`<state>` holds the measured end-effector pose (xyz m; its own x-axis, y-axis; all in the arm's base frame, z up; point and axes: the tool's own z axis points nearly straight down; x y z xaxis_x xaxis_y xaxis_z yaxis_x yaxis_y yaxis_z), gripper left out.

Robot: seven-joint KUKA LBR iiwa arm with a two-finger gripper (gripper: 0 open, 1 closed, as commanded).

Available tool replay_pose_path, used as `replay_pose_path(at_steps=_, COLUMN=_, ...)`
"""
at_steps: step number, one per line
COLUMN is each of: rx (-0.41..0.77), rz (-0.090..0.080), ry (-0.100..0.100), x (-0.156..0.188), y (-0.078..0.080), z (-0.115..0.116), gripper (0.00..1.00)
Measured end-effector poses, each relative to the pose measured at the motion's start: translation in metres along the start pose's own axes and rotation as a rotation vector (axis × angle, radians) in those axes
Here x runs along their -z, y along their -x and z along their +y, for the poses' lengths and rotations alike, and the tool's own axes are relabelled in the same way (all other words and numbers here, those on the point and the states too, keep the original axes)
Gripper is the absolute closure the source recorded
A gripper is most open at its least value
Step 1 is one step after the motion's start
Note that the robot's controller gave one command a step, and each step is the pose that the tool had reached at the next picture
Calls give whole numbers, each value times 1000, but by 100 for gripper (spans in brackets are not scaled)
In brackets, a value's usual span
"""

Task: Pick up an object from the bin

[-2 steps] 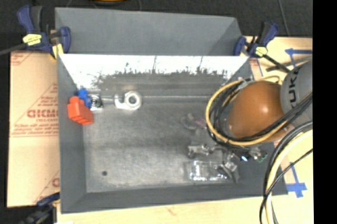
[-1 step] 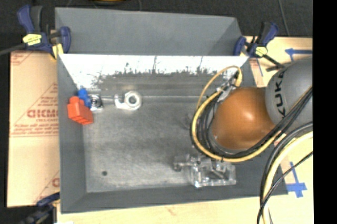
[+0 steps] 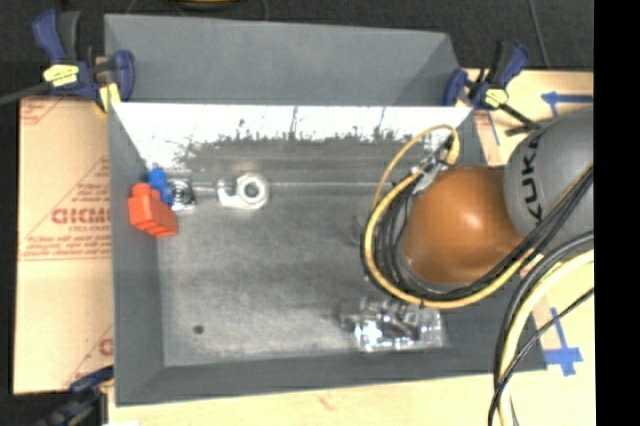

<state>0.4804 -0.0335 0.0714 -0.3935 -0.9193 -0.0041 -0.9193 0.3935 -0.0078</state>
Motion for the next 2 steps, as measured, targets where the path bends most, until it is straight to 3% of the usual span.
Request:
replay_pose_path(at_steps=1, rx=-115, rz=7, ry=8, x=-1, y=12, z=-19, gripper=100)
replay_pose_path(at_steps=2, rx=-102, rz=2, ry=0, x=132, y=-7, z=-29, gripper=100)
